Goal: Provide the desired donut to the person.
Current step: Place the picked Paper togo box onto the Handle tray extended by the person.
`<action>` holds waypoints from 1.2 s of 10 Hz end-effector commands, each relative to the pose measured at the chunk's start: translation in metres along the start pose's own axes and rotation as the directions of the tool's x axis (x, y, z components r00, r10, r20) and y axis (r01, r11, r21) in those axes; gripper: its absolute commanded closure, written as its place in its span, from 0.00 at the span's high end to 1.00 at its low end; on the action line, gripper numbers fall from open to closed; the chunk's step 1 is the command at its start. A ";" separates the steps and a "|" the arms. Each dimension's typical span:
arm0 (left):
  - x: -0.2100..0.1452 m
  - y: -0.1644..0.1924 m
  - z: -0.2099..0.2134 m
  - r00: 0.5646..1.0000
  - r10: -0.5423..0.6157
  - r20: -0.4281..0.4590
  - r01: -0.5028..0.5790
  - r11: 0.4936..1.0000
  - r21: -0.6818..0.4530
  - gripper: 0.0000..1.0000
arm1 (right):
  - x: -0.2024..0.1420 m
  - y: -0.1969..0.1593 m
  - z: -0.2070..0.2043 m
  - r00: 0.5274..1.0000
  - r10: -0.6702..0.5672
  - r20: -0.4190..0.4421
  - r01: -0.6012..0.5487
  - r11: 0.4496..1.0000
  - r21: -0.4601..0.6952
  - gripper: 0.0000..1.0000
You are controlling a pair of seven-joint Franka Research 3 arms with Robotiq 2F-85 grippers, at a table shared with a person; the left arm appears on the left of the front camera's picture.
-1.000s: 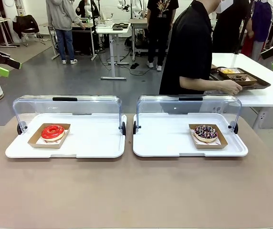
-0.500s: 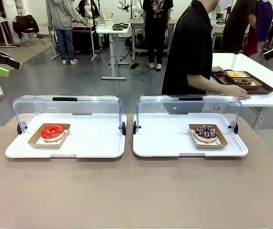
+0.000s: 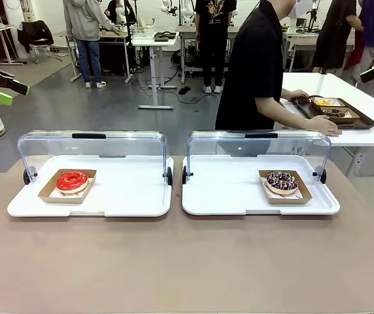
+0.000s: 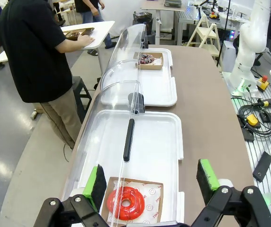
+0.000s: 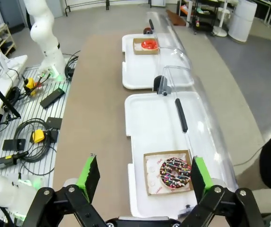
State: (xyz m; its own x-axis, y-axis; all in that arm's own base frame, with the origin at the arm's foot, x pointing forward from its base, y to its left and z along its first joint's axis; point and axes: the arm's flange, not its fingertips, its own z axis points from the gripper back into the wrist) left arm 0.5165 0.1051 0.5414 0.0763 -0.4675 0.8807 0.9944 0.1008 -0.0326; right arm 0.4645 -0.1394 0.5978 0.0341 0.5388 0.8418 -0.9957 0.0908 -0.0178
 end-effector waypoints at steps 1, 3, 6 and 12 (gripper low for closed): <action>0.002 -0.001 0.001 1.000 0.007 0.003 -0.007 1.000 0.000 1.00 | 0.001 0.004 -0.003 1.000 0.001 0.007 -0.001 1.000 0.003 1.00; 0.002 -0.001 0.001 1.000 0.007 0.003 -0.007 1.000 0.000 1.00 | 0.001 0.004 -0.003 1.000 0.001 0.007 -0.001 1.000 0.003 1.00; 0.002 -0.001 0.001 1.000 0.007 0.003 -0.007 1.000 0.000 1.00 | 0.001 0.004 -0.003 1.000 0.001 0.007 -0.001 1.000 0.003 1.00; 0.002 -0.001 0.001 1.000 0.007 0.003 -0.007 1.000 0.000 1.00 | 0.001 0.004 -0.003 1.000 0.001 0.007 -0.001 1.000 0.003 1.00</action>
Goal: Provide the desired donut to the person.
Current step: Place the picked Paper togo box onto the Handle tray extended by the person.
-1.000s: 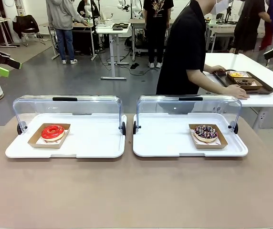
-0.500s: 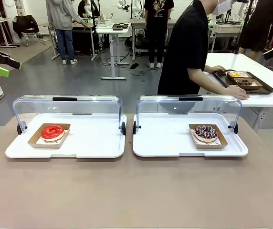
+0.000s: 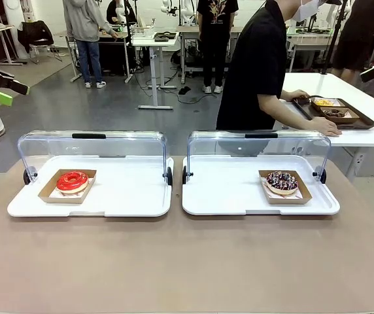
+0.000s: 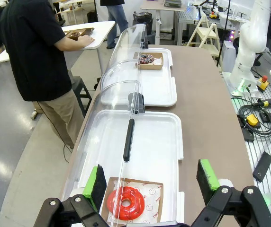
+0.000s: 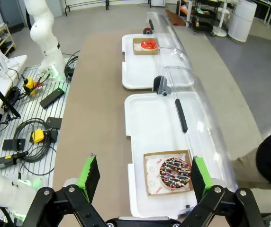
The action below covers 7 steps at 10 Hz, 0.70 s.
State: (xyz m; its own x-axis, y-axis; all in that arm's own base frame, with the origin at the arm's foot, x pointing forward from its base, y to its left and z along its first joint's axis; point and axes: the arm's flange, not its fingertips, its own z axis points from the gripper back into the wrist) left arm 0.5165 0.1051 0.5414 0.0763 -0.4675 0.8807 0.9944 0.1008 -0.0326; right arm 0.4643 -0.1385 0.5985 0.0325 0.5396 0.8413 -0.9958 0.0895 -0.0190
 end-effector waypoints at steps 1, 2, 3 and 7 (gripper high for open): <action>0.002 -0.001 0.001 1.000 0.007 0.003 -0.007 1.000 0.000 1.00 | 0.000 0.004 -0.003 1.000 -0.001 0.008 0.001 1.000 0.002 1.00; 0.002 -0.001 0.001 1.000 0.007 0.003 -0.007 1.000 0.000 1.00 | 0.000 0.004 -0.003 1.000 -0.001 0.008 0.001 1.000 0.002 1.00; 0.002 -0.001 0.001 1.000 0.007 0.003 -0.007 1.000 0.000 1.00 | 0.000 0.004 -0.003 1.000 -0.001 0.008 0.001 1.000 0.002 1.00; 0.002 -0.001 0.001 1.000 0.007 0.003 -0.007 1.000 0.000 1.00 | 0.000 0.004 -0.003 1.000 -0.001 0.008 0.001 1.000 0.002 1.00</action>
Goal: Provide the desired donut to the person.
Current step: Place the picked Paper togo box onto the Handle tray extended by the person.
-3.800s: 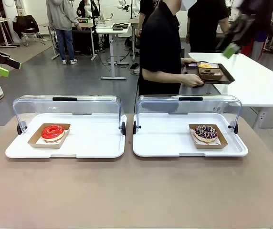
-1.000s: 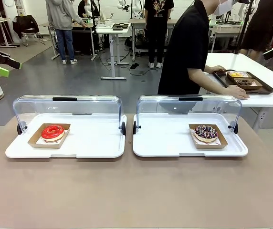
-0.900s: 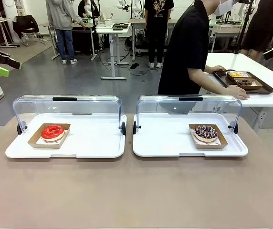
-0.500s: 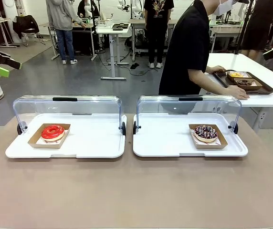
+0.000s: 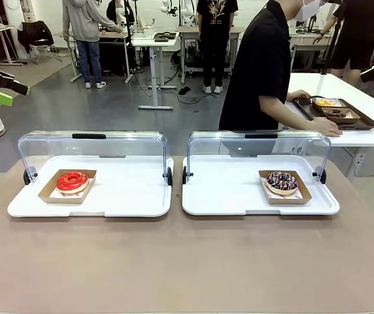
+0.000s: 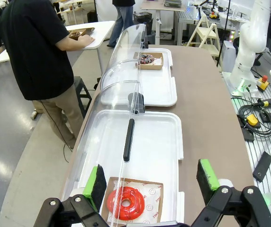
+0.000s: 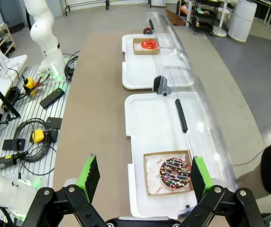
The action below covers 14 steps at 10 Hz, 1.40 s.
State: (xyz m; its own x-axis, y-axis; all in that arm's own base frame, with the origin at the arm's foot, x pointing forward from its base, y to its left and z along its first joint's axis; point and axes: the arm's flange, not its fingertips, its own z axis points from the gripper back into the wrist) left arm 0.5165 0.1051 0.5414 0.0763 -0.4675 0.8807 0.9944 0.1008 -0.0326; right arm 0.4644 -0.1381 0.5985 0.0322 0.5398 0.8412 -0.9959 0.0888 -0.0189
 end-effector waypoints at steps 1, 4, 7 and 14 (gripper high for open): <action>0.002 -0.001 0.001 1.000 0.007 0.003 -0.007 1.000 0.000 1.00 | 0.000 0.004 -0.003 1.000 -0.001 0.008 0.001 1.000 0.002 1.00; 0.002 -0.001 0.001 1.000 0.007 0.003 -0.007 1.000 0.000 1.00 | 0.000 0.004 -0.003 1.000 -0.001 0.008 0.001 1.000 0.002 1.00; 0.002 -0.001 0.001 1.000 0.007 0.003 -0.007 1.000 0.000 1.00 | 0.000 0.004 -0.003 1.000 -0.001 0.008 0.001 1.000 0.002 1.00; 0.002 -0.001 0.001 1.000 0.007 0.003 -0.007 1.000 0.000 1.00 | 0.000 0.004 -0.003 1.000 -0.001 0.008 0.001 1.000 0.002 1.00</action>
